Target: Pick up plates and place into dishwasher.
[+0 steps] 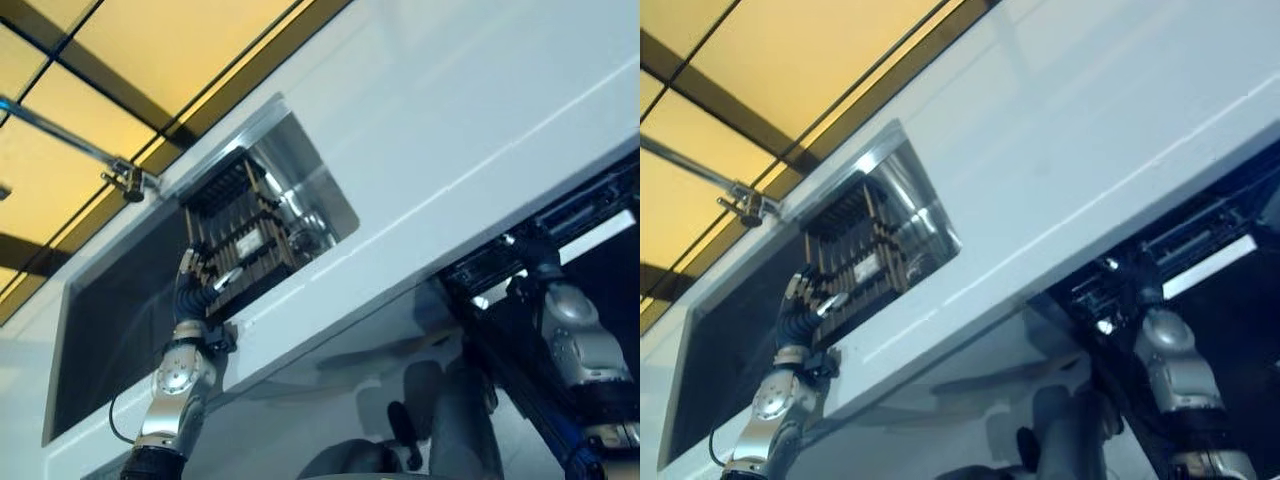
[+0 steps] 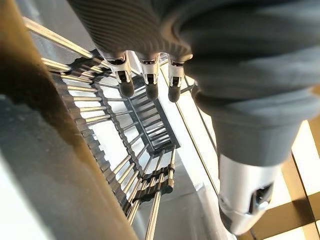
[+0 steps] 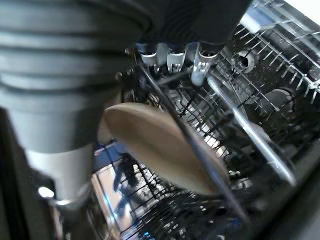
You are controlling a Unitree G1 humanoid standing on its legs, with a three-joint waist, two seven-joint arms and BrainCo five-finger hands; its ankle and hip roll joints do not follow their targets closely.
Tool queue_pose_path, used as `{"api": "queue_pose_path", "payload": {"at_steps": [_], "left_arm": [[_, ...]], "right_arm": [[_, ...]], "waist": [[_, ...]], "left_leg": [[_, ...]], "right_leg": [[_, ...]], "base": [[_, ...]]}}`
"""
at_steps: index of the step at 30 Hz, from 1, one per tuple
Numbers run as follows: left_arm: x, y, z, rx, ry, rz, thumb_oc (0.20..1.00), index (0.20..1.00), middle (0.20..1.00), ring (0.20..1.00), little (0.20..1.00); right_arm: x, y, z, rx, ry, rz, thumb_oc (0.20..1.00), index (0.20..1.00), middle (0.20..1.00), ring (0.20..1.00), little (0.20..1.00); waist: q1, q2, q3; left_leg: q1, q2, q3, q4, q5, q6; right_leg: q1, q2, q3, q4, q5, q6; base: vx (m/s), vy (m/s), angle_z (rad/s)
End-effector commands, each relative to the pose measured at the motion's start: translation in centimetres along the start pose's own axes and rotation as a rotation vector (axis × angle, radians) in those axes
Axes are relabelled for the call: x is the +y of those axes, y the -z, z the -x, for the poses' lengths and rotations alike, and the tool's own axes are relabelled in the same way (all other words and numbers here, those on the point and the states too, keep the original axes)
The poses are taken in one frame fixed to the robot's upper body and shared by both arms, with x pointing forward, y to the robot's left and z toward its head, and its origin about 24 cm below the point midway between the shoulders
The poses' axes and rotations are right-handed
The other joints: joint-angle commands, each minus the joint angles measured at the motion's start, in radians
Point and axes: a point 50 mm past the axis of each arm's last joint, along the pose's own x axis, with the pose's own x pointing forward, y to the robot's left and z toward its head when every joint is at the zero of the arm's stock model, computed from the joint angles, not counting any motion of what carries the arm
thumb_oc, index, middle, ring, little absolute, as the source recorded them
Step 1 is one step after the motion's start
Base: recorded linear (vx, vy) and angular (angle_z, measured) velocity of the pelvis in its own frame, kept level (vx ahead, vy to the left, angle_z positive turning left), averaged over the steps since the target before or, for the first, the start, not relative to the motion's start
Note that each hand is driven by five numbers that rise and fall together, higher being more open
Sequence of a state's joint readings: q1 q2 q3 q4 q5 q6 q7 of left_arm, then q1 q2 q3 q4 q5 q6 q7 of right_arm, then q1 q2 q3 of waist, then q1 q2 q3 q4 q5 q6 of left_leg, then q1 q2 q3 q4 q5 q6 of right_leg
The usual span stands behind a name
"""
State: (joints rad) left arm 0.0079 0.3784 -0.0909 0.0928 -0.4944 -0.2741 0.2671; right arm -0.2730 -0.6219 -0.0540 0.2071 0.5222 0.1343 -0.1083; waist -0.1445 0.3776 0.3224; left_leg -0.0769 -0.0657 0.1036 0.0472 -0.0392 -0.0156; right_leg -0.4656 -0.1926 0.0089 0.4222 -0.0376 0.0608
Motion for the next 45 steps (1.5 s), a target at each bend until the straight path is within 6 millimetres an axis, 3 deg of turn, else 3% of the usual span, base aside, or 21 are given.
{"api": "queue_pose_path", "payload": {"at_steps": [1, 5, 10, 14, 20, 24, 28, 34, 41, 45], "left_arm": [[0.3, -0.6, -1.2, -0.007, 0.026, -0.073, 1.0, 1.0, 1.0, 1.0, 1.0], [0.5, -1.1, -1.7, -0.023, 0.042, -0.088, 1.0, 1.0, 1.0, 1.0, 1.0], [0.8, -1.6, -1.9, -0.031, 0.044, -0.103, 1.0, 1.0, 1.0, 1.0, 1.0], [1.2, -1.9, -1.9, -0.033, 0.041, -0.12, 1.0, 1.0, 1.0, 1.0, 1.0], [2.1, -1.7, -1.2, -0.02, 0.034, -0.163, 1.0, 1.0, 1.0, 1.0, 1.0], [3.2, -1.6, -0.6, -0.018, 0.015, -0.188, 1.0, 1.0, 1.0, 1.0, 1.0], [4.4, -1.6, -0.2, -0.014, 0.011, -0.214, 1.0, 1.0, 1.0, 1.0, 1.0], [5.5, -2.0, 0.0, -0.001, 0.026, -0.233, 1.0, 1.0, 1.0, 1.0, 1.0], [5.6, -2.7, -0.6, -0.014, 0.057, -0.238, 1.0, 1.0, 1.0, 1.0, 1.0], [5.9, -3.3, -0.8, -0.031, 0.043, -0.228, 1.0, 1.0, 1.0, 1.0, 1.0]], "right_arm": [[12.8, -8.1, -0.8, -0.319, -0.584, -0.055, 1.0, 1.0, 1.0, 1.0, 1.0], [13.6, -8.9, -1.4, -0.332, -0.582, -0.049, 1.0, 1.0, 1.0, 1.0, 1.0], [13.0, -7.3, -1.5, -0.28, -0.544, -0.046, 1.0, 1.0, 1.0, 1.0, 1.0], [10.8, -4.4, -1.0, -0.219, -0.472, -0.043, 1.0, 1.0, 1.0, 1.0, 1.0], [6.1, 0.7, 1.7, -0.106, -0.303, 0.055, 1.0, 1.0, 1.0, 1.0, 1.0], [3.2, 2.2, 4.0, -0.07, -0.204, 0.101, 1.0, 1.0, 1.0, 1.0, 1.0], [0.4, 2.3, 5.7, -0.056, -0.1, 0.153, 1.0, 1.0, 1.0, 1.0, 1.0], [-2.4, 2.2, 7.5, -0.039, 0.009, 0.231, 1.0, 1.0, 1.0, 1.0, 1.0], [-4.1, 2.5, 8.6, -0.006, 0.114, 0.297, 1.0, 1.0, 1.0, 1.0, 1.0], [-6.1, 3.3, 9.4, 0.029, 0.331, 0.313, 1.0, 1.0, 1.0, 1.0, 1.0]], "waist": [[0.103, -0.063, 0.017], [0.127, -0.08, 0.011], [0.132, -0.108, -0.004], [0.123, -0.148, -0.033], [0.095, -0.228, -0.108], [0.066, -0.277, -0.151], [0.041, -0.316, -0.193], [0.013, -0.339, -0.224], [-0.019, -0.348, -0.222], [-0.034, -0.346, -0.216]], "left_leg": [[-0.107, -0.017, -0.036, 0.056, 0.013, -0.002], [-0.108, -0.014, -0.045, 0.059, 0.008, 0.002], [-0.082, -0.01, -0.049, 0.059, 0.0, 0.007], [-0.041, -0.004, -0.042, 0.053, -0.013, 0.012], [0.039, 0.006, -0.027, 0.037, -0.044, 0.022], [0.089, 0.014, -0.01, 0.039, -0.07, 0.027], [0.148, 0.025, 0.002, 0.044, -0.1, 0.035], [0.199, 0.027, 0.019, 0.037, -0.13, 0.054], [0.222, 0.009, 0.045, 0.033, -0.152, 0.075], [0.22, 0.001, 0.067, 0.047, -0.166, 0.087]], "right_leg": [[0.102, -0.003, -0.021, -0.203, 0.012, 0.025], [0.116, -0.004, -0.043, -0.21, 0.013, 0.025], [0.162, -0.003, -0.063, -0.229, 0.018, 0.026], [0.231, 0.004, -0.072, -0.275, 0.031, 0.028], [0.34, 0.025, -0.067, -0.35, 0.047, 0.04], [0.4, 0.041, -0.054, -0.372, 0.044, 0.045], [0.45, 0.058, -0.033, -0.374, 0.032, 0.049], [0.456, 0.072, 0.009, -0.35, 0.034, 0.068], [0.414, 0.063, 0.053, -0.292, 0.088, 0.093], [0.392, 0.057, 0.068, -0.266, 0.11, 0.095]], "base": [[-0.07, -0.039, 0.07], [-0.05, -0.033, -0.02], [0.0, -0.009, 0.04], [0.01, -0.019, 0.19], [0.02, -0.028, 0.11], [-0.03, -0.007, 0.13], [-0.02, 0.02, -0.05], [-0.03, 0.074, -0.16], [-0.06, 0.108, -0.19], [-0.07, 0.102, -0.09]]}}
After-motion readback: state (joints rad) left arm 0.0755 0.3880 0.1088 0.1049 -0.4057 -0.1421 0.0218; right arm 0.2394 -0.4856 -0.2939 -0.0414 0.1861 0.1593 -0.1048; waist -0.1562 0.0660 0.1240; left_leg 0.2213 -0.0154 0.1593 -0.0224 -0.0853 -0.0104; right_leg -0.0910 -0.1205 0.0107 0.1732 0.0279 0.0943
